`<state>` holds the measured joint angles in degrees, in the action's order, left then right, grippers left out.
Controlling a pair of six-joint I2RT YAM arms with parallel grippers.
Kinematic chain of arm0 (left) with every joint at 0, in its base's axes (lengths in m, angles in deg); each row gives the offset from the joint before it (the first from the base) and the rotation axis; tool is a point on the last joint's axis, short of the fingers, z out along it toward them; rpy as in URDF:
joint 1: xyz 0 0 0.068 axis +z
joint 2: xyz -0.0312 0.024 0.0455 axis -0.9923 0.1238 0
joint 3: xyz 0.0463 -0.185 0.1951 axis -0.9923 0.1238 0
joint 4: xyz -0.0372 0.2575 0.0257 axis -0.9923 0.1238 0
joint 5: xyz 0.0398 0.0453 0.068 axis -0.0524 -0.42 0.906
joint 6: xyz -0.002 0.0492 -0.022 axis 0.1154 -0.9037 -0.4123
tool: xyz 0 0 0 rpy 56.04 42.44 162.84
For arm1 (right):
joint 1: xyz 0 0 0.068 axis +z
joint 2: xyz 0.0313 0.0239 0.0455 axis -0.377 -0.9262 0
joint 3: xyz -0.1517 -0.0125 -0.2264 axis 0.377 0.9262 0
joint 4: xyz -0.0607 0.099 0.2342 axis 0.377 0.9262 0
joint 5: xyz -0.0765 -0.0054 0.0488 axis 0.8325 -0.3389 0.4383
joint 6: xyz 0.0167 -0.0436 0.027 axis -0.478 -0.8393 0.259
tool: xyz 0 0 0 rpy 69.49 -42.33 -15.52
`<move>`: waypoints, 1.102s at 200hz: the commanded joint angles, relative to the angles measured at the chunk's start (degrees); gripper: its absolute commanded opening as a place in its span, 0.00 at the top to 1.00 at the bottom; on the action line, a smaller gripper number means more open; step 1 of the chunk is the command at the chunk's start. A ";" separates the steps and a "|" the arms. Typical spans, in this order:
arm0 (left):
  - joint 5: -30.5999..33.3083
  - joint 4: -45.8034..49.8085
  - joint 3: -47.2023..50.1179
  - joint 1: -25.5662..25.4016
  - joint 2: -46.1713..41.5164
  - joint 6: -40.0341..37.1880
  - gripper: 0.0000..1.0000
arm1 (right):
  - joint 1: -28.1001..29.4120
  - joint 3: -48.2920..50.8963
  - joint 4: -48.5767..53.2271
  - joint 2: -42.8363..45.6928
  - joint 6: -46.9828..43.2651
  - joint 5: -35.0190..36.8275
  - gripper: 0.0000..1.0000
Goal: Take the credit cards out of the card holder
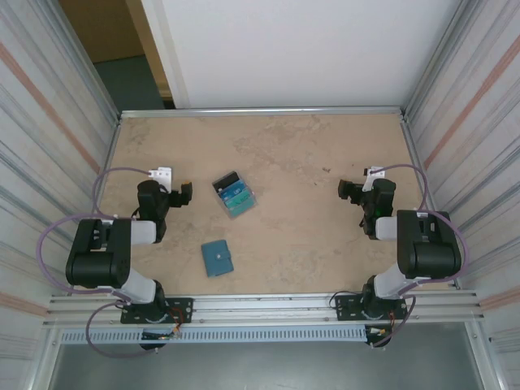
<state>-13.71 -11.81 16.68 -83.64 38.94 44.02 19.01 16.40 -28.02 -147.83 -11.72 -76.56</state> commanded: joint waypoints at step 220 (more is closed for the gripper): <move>0.15 0.89 -1.02 -0.13 -1.27 0.64 0.01 | -0.26 -1.44 1.41 0.79 -0.48 0.38 0.01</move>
<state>-13.71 -11.79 16.65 -83.64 38.94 44.02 19.01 16.40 -27.97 -147.83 -11.74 -76.56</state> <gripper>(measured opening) 0.987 0.994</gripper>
